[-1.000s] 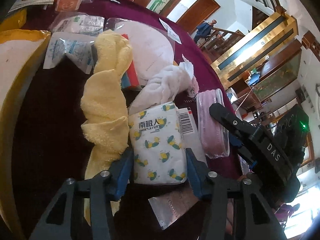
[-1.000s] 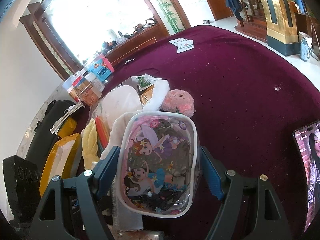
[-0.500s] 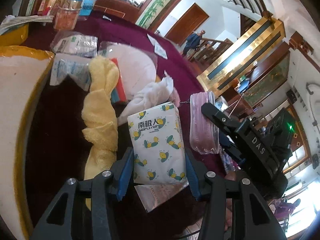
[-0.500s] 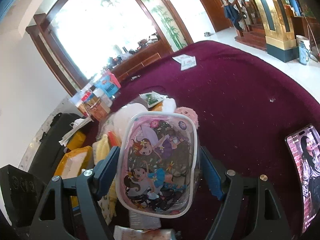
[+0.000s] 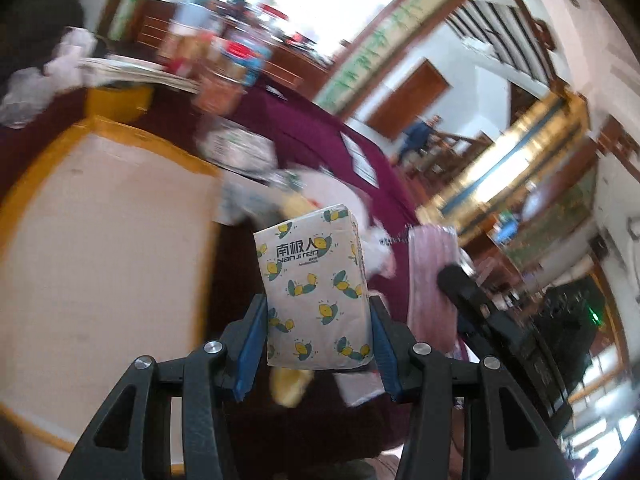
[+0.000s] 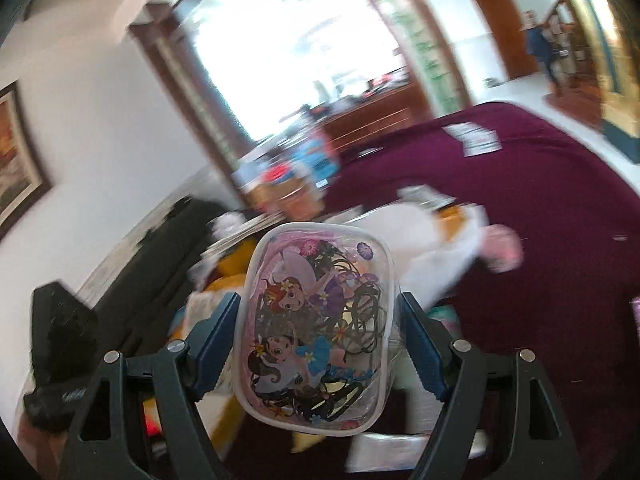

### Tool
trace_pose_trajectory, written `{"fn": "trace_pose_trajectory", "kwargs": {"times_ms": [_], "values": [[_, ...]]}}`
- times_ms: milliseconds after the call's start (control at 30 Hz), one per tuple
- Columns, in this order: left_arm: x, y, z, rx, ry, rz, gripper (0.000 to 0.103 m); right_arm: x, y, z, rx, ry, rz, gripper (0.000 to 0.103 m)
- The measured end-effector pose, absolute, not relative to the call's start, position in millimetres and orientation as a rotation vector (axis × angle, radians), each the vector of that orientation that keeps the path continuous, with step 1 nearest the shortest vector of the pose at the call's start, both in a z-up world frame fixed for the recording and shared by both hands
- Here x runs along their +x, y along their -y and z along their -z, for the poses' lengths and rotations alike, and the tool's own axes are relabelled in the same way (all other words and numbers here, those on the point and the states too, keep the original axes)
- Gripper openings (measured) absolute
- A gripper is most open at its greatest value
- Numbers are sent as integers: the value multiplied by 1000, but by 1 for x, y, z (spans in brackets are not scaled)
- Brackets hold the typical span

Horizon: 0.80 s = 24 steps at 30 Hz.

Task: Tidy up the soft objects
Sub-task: 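Lift tissue pack and pencil case and carry both toward the yellow-rimmed tray, then lower both items into the tray and open both grippers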

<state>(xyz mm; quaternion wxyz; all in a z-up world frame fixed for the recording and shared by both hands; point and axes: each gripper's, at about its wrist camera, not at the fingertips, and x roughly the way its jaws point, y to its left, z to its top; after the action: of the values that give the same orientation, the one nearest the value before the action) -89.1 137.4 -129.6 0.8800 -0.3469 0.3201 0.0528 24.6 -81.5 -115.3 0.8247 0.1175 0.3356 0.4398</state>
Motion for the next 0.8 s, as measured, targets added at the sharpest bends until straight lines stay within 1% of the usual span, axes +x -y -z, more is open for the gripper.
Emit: {"fn": "trace_pose_trajectory", "kwargs": {"times_ms": [167,300,400,733,800], "values": [[-100,-175,139,-720,-708,-275,52,7,22,126,215,-848,-1094,77],[-106,-202,156,-742,-778,-353,52,-14,-24,136,90,-874,-1142,77],[-116,-214,170,-770,-798,-390,52,-16,-49,144,64,-905,-1170,78],[-118,-230,191,-727,-885,-447,52,-8,-83,174,-36,-952,-1104,78],[-118,-233,195,-710,-908,-461,53,-11,-85,175,-57,-935,-1097,78]]}}
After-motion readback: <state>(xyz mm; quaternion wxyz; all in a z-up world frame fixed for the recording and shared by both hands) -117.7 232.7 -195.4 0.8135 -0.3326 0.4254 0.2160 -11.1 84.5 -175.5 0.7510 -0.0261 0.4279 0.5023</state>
